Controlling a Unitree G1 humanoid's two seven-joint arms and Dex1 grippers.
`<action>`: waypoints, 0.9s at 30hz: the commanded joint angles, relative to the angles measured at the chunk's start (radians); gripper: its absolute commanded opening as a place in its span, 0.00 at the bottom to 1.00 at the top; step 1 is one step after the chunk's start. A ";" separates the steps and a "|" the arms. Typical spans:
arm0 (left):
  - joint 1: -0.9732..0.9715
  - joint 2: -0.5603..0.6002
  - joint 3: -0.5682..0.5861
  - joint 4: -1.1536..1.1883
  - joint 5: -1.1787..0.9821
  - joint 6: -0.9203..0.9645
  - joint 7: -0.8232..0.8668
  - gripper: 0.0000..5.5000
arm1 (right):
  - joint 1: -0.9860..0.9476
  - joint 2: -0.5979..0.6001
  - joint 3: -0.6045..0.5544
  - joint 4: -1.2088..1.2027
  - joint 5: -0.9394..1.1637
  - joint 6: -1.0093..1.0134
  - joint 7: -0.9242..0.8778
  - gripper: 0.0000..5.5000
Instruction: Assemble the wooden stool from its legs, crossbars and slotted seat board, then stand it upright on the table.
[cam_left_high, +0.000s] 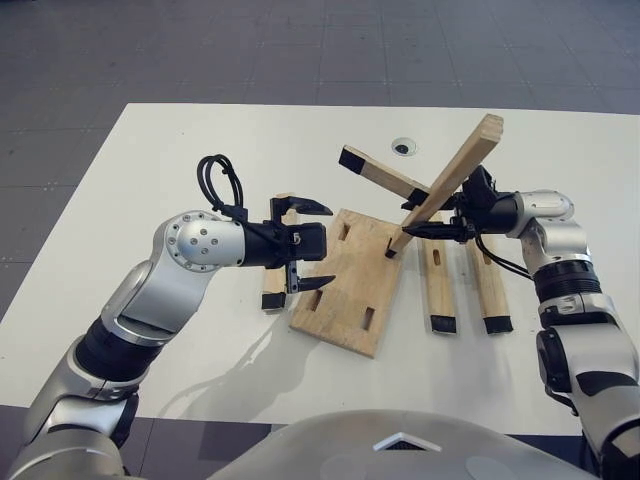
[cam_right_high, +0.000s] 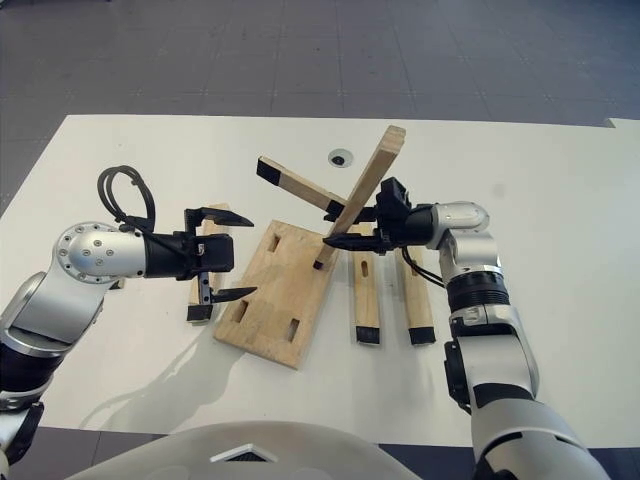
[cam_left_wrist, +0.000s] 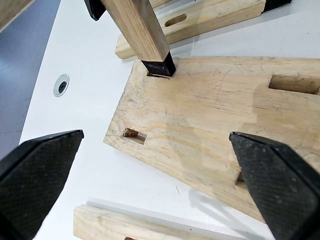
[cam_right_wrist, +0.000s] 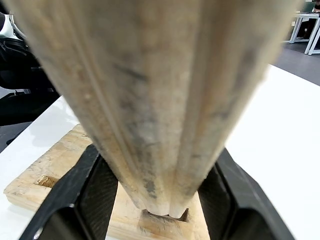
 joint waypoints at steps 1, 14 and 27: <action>-0.011 0.007 -0.006 -0.009 -0.002 -0.001 -0.006 1.00 | 0.016 -0.020 0.032 0.110 -0.081 -0.097 -0.014 0.39; -0.001 0.004 -0.001 -0.040 -0.007 0.025 0.003 1.00 | 0.034 0.006 0.098 0.182 -0.123 -0.230 -0.022 0.39; -0.004 -0.024 -0.008 -0.069 -0.021 0.083 0.012 1.00 | 0.146 0.015 0.254 0.188 -0.131 -0.019 -0.086 0.39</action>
